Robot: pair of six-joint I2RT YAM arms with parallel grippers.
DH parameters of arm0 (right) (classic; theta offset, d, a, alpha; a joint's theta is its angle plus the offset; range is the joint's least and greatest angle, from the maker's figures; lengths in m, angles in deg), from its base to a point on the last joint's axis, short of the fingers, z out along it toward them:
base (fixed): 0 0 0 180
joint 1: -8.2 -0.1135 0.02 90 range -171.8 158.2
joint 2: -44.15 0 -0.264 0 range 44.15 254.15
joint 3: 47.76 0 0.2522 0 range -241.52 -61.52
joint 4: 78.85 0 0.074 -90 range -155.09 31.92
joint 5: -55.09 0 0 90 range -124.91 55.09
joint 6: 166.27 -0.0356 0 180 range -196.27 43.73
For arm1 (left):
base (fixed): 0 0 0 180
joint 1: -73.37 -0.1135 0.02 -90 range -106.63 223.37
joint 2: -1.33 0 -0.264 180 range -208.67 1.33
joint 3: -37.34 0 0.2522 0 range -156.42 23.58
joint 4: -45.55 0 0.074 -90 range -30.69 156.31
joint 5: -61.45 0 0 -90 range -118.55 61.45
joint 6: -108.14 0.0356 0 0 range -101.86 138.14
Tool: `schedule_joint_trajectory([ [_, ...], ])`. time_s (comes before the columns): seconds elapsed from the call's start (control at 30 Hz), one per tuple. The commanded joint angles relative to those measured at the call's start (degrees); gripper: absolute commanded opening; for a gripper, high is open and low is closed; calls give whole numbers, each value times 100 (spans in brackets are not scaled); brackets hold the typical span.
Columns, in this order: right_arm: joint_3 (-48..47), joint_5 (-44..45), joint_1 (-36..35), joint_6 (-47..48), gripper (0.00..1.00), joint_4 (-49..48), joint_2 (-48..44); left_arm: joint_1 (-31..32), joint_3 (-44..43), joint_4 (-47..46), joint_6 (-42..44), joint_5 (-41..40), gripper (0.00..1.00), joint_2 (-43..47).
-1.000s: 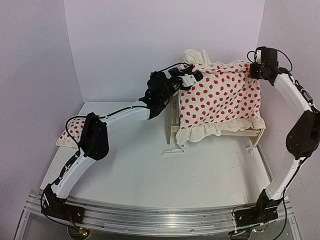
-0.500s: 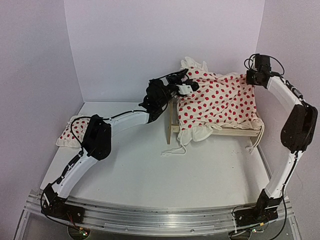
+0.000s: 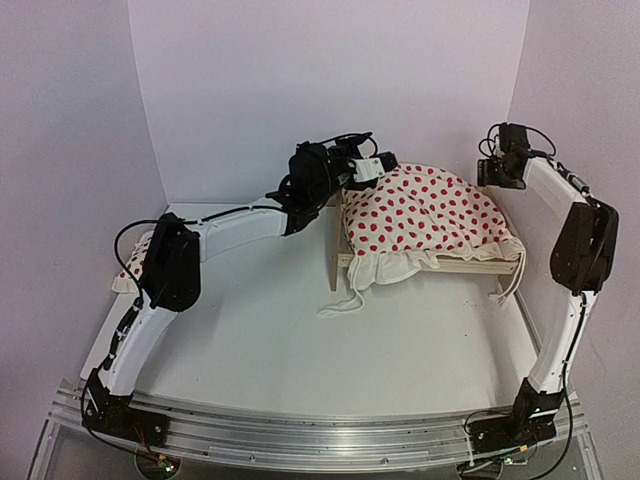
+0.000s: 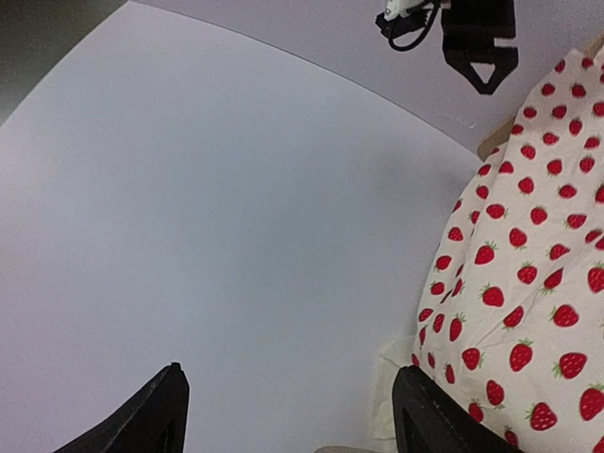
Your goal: Set up the pet bed
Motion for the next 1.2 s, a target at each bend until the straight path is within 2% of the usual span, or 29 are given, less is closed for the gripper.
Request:
schedule_joint_trajectory([
  [0.0,344,-1138,-50,-26,87,138,-949,93,-421,1357,-1464,-64,76,1024],
  [0.13,681,-407,26,-97,89,426,-1177,86,-641,2691,-3051,-154,75,1328],
  [0.2,543,-617,174,-6,86,822,-957,90,-488,3294,-3755,-167,75,1519],
  [0.3,-270,-1296,525,-250,76,1923,-261,61,-87,3782,-4486,-125,75,1837],
  [0.4,-846,-1388,699,-467,69,2566,285,-98,310,4131,-5138,228,75,2156],
  [0.5,-932,-1406,803,-470,61,2660,533,-257,734,4379,-5278,437,76,2480],
  [0.67,-940,-1599,881,-304,59,2665,894,-554,2027,4057,-5286,457,76,3257],
  [0.8,-904,-1979,874,90,47,2658,1112,-823,3008,3801,-5267,585,76,3954],
  [1.03,-569,-2895,697,714,16,2647,1067,-1210,4595,3041,-5297,586,76,5091],
  [1.17,-14,-3129,199,1218,8,2582,624,-1312,5475,2794,-5391,490,76,5753],
])
